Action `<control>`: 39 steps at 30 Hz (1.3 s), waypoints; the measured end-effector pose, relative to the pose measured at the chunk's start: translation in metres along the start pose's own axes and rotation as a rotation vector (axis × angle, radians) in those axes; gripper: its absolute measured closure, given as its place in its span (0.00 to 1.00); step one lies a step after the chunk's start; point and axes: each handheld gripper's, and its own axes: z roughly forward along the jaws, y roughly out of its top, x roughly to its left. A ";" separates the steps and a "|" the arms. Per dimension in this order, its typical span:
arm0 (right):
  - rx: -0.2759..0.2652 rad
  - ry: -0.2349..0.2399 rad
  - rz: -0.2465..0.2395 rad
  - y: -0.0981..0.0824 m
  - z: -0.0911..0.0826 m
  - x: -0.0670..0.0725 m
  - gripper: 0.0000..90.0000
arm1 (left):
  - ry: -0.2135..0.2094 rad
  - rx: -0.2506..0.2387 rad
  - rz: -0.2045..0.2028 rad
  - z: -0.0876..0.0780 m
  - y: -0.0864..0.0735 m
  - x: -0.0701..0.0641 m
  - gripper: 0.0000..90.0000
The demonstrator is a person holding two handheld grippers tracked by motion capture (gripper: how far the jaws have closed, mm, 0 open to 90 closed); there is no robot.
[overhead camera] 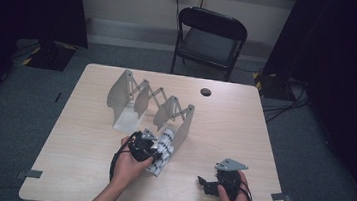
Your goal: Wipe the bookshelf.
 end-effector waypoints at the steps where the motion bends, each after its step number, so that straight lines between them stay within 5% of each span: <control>1: 0.000 0.001 0.000 0.000 0.000 0.000 0.13 | 0.002 -0.001 -0.004 -0.001 -0.001 0.001 0.84; 39: 0.000 0.001 -0.001 0.000 0.000 0.000 0.13 | 0.110 -0.035 -0.103 -0.038 -0.031 0.049 0.81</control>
